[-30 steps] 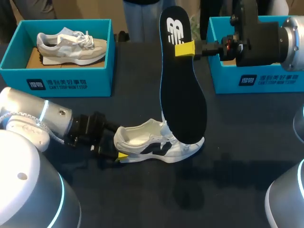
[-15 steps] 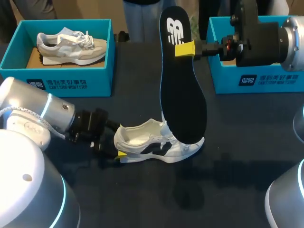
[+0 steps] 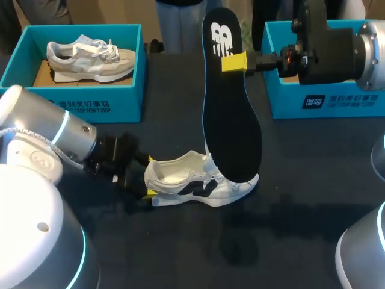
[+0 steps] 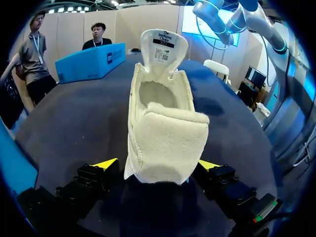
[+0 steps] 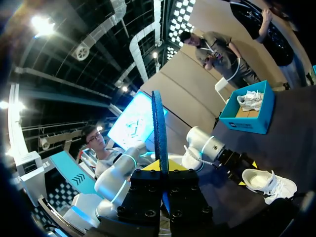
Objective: Take the shoe out of the shoebox, open the shoe tongue, remove and reinsert the insole, then place the shoe into the shoebox
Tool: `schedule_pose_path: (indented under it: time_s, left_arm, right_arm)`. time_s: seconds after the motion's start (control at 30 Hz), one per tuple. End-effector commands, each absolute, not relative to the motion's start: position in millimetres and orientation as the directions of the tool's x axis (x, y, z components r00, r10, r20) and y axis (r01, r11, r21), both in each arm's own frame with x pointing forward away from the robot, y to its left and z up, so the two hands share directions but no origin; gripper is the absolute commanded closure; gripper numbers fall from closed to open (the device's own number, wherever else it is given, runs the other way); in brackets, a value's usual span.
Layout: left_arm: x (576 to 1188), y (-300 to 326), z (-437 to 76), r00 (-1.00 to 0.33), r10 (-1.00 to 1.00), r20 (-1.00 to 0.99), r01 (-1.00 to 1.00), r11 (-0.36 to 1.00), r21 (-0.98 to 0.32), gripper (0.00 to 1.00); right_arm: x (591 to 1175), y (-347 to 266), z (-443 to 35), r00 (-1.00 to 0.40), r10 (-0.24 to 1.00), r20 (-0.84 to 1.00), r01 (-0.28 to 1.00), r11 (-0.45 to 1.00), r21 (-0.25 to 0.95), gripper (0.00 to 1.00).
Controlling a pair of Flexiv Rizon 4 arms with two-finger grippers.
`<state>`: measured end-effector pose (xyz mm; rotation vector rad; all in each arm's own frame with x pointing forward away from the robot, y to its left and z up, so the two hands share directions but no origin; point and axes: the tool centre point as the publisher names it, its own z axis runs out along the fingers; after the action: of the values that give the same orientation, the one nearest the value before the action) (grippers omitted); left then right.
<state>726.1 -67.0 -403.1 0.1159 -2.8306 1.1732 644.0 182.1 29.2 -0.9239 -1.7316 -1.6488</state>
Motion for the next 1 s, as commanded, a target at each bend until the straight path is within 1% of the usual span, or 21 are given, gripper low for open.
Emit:
schedule_pose_path:
  time_s: [0.03, 0.27, 0.43, 0.67, 0.8, 1.0]
  left_arm:
    - [727.8, -62.1, -388.8, -0.992, -0.04, 0.119, -0.107, 0.764, -0.637, 0.0]
    - [726.7, -61.4, -374.9, -0.993, -0.019, 0.119, -0.081, 0.837, -0.541, 0.0]
    - [722.8, -62.5, -360.2, -0.992, 0.018, 0.123, -0.038, 0.898, -0.438, 0.0]
    - [718.8, -63.2, -347.5, -0.992, 0.029, 0.121, -0.012, 0.945, -0.327, 0.0]
    - [713.8, -65.1, -338.6, -0.992, 0.037, 0.124, -0.001, 0.955, -0.296, 0.0]
    - [713.1, -65.5, -336.5, -0.992, 0.039, 0.116, 0.003, 0.955, -0.296, 0.0]
  right_arm:
    - [644.0, 184.2, 29.4, -0.597, 0.1, 0.796, 0.8, 0.001, 0.599, 1.0]
    - [644.0, 184.2, 29.4, -0.597, 0.1, 0.796, 0.8, 0.001, 0.599, 1.0]
    - [644.0, 184.2, 29.4, -0.597, 0.1, 0.796, 0.8, 0.001, 0.599, 1.0]
    - [644.0, 184.2, 29.4, -0.597, 0.1, 0.796, 0.8, 0.001, 0.599, 1.0]
    - [644.0, 184.2, 29.4, -0.597, 0.1, 0.796, 0.8, 0.001, 0.599, 1.0]
    - [644.0, 184.2, 29.4, -0.597, 0.1, 0.796, 0.8, 0.001, 0.599, 1.0]
